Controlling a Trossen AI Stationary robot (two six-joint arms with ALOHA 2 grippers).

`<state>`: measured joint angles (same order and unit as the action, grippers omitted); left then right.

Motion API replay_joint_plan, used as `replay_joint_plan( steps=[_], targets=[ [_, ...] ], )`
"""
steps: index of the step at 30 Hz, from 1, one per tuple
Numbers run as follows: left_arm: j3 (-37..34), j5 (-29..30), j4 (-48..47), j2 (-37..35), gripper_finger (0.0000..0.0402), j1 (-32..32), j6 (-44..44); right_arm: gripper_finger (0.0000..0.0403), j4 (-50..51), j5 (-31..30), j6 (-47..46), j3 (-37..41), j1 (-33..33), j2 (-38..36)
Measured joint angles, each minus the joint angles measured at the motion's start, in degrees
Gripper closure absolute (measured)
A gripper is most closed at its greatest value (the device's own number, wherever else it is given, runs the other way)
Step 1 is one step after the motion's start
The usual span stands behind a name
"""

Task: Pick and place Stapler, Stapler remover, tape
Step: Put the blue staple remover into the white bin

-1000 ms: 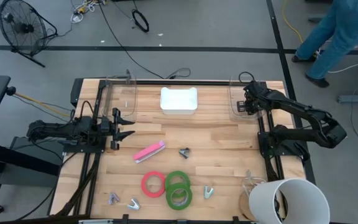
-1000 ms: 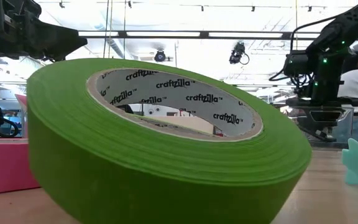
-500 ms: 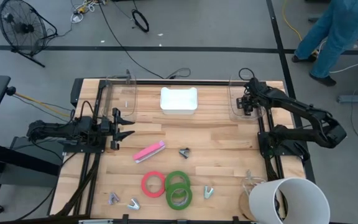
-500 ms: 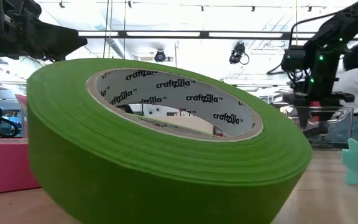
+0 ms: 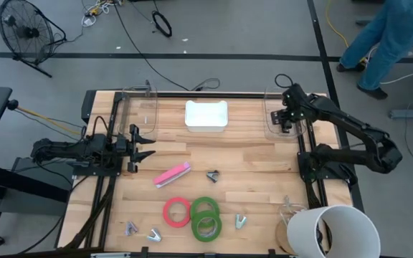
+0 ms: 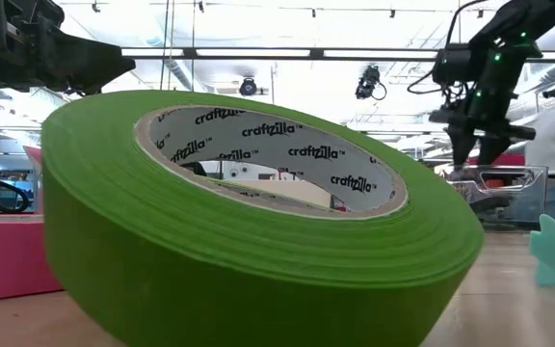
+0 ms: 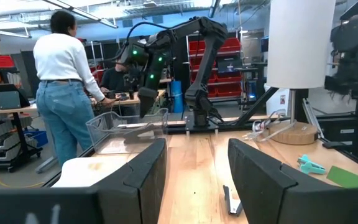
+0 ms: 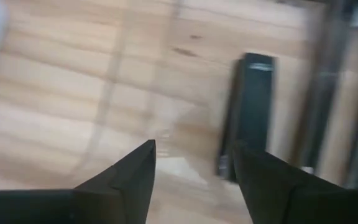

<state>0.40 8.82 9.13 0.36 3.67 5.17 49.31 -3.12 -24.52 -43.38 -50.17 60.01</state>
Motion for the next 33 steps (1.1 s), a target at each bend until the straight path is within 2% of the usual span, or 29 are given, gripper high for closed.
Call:
replay_joint_plan(
  steps=[11, 14, 17, 25, 30, 33],
  targets=[
    [0.0, 0.0, 0.0, 0.0, 0.0225, 0.0, 0.0, 0.0195, -1.2, 9.2, -5.3, 0.0, 8.1, -10.3],
    [0.0, 0.0, 0.0, 0.0, 0.0225, 0.0, 0.0, 0.0195, -2.6, 13.2, -8.6, 0.0, 13.5, -12.2],
    [0.0, 0.0, 0.0, 0.0, 0.0225, 0.0, 0.0, 0.0195, -5.5, 14.7, -11.4, 0.0, 20.0, -12.7],
    [0.0, 0.0, 0.0, 0.0, 0.0225, 0.0, 0.0, 0.0195, -18.9, 15.0, -17.5, 0.0, 37.9, -10.4],
    [0.0, 0.0, 0.1, 0.0, 0.0225, 0.0, -0.1, 0.0195, -21.7, 12.8, -23.6, 0.0, 49.1, -5.2],
    [0.0, 0.0, 0.0, 0.0, 0.0225, 0.0, -0.2, 0.0195, -26.7, 12.6, -26.8, 0.0, 55.8, -0.4]
  ],
)
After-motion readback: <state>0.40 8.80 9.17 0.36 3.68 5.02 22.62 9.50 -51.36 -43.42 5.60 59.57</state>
